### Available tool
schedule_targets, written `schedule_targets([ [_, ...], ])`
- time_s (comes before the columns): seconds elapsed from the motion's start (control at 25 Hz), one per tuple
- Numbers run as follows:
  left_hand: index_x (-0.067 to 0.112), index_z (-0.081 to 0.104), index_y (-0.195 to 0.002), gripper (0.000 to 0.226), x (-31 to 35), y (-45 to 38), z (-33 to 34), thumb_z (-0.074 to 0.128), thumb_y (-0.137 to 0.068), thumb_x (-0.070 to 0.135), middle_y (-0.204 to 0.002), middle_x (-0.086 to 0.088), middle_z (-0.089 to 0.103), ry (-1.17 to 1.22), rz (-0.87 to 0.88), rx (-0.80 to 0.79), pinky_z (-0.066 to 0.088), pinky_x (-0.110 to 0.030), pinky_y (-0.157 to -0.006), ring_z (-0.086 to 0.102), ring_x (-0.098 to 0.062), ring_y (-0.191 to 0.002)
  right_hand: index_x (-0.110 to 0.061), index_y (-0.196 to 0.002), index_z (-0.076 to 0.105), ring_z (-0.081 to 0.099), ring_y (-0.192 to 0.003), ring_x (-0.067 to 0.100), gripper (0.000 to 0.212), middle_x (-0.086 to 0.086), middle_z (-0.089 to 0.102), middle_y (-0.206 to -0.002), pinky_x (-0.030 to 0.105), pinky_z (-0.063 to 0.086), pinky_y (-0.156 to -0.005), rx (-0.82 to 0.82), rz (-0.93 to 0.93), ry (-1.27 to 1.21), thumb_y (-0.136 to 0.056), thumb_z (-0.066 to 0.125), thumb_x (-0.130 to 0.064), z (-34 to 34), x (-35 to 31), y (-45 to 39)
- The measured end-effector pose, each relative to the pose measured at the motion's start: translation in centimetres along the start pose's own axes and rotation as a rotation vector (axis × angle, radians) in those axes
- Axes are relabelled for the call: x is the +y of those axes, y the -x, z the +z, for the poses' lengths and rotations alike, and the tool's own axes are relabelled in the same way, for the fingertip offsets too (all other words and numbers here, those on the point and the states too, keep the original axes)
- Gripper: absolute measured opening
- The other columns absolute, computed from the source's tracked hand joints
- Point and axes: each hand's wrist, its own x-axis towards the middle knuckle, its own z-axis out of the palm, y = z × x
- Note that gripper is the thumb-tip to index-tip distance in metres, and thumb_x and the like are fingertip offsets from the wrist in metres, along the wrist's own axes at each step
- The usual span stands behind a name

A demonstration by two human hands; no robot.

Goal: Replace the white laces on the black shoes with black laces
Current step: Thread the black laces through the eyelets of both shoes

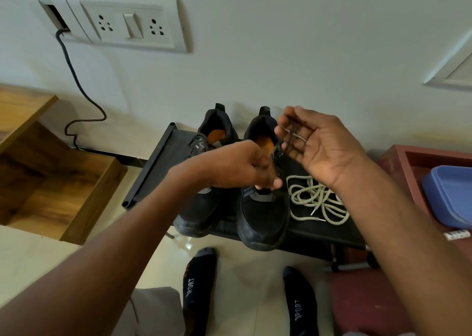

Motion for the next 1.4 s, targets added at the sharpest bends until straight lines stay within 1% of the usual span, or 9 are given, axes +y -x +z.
schedule_targets([
  [0.12,0.021,0.075,-0.103,0.016,-0.7,0.0,-1.1,0.063,-0.103,0.030,-0.088,0.005,0.076,0.205,-0.008,0.474,0.051,-0.026,-0.074,0.070,-0.007,-0.078,-0.012,-0.116,0.068,0.055,-0.058,0.008,0.017,-0.001,0.070,-0.084,0.023,0.046,-0.055,-0.041,0.001,0.053,-0.100,0.063,-0.014,0.0,0.1,-0.2],
  [0.2,0.024,0.069,-0.117,0.023,-0.8,-0.2,-1.5,0.057,-0.106,0.040,-0.101,0.008,0.077,0.406,-0.024,0.647,0.053,-0.029,-0.081,0.071,-0.003,-0.092,-0.011,-0.116,0.067,0.041,-0.050,0.006,0.016,-0.001,0.065,-0.080,0.021,0.033,-0.047,-0.090,0.008,0.159,-0.101,0.059,-0.011,0.0,0.0,-0.1],
  [0.36,0.011,0.065,-0.131,0.046,-0.6,-1.0,-0.7,0.052,-0.106,0.048,-0.108,-0.006,0.077,0.520,0.035,0.296,0.056,-0.040,-0.101,0.074,-0.019,-0.108,-0.013,-0.111,0.067,0.037,-0.050,0.006,0.014,-0.002,0.061,-0.078,0.021,0.027,-0.047,-0.198,-0.010,0.208,-0.102,0.056,-0.011,0.3,-0.2,0.3],
  [0.52,0.004,0.071,-0.115,0.028,-1.4,-1.3,-1.1,0.057,-0.107,0.027,-0.074,-0.013,0.064,0.582,-0.020,0.396,0.060,-0.037,-0.091,0.070,-0.025,-0.081,-0.012,-0.103,0.070,0.041,-0.049,0.007,0.015,0.000,0.061,-0.074,0.024,0.030,-0.047,0.186,-0.129,0.242,-0.100,0.056,-0.008,-1.5,-0.6,-0.7],
  [0.6,0.007,0.071,-0.113,0.022,-2.1,-1.3,-1.2,0.054,-0.108,0.019,-0.069,-0.003,0.062,0.593,-0.059,0.488,0.058,-0.035,-0.081,0.066,-0.020,-0.072,-0.018,-0.092,0.073,0.052,-0.055,0.010,0.019,0.001,0.069,-0.076,0.027,0.041,-0.052,0.366,-0.160,0.682,-0.097,0.058,-0.008,-2.5,-0.2,-1.0],
  [0.76,0.006,0.069,-0.111,0.017,-2.0,-1.7,-0.6,0.061,-0.105,0.020,-0.074,-0.005,0.070,0.512,-0.081,0.469,0.052,-0.029,-0.066,0.066,-0.018,-0.065,-0.024,-0.110,0.075,0.061,-0.092,0.010,0.020,-0.006,0.069,-0.107,0.028,0.045,-0.078,0.198,-0.259,1.309,-0.093,0.070,-0.013,-1.2,1.6,-0.6],
  [0.96,0.005,0.069,-0.095,0.023,-1.4,-2.0,0.0,0.074,-0.097,0.027,-0.076,-0.020,0.070,0.570,-0.036,0.501,0.051,-0.026,-0.055,0.064,-0.024,-0.061,-0.025,-0.100,0.081,0.073,-0.097,0.007,0.010,-0.008,0.079,-0.094,0.035,0.057,-0.097,0.025,-0.310,0.950,-0.091,0.080,-0.020,0.3,2.1,-0.8],
  [1.2,0.001,0.069,-0.106,0.016,-2.2,-2.1,-0.3,0.061,-0.105,0.015,-0.085,-0.014,0.077,0.530,-0.081,0.459,0.056,-0.029,-0.066,0.073,-0.025,-0.074,-0.028,-0.098,0.081,0.073,-0.083,0.002,0.011,-0.007,0.078,-0.084,0.028,0.058,-0.086,0.100,-0.330,0.988,-0.088,0.083,-0.023,-0.5,2.2,-1.1],
  [1.4,0.005,0.066,-0.105,0.013,-2.4,-2.3,-0.4,0.060,-0.105,0.017,-0.071,-0.010,0.073,0.385,-0.100,0.483,0.051,-0.026,-0.053,0.068,-0.023,-0.062,-0.027,-0.088,0.080,0.070,-0.065,0.001,0.006,-0.008,0.075,-0.069,0.022,0.054,-0.068,0.139,-0.414,1.066,-0.093,0.078,-0.024,0.3,3.1,-1.0],
])
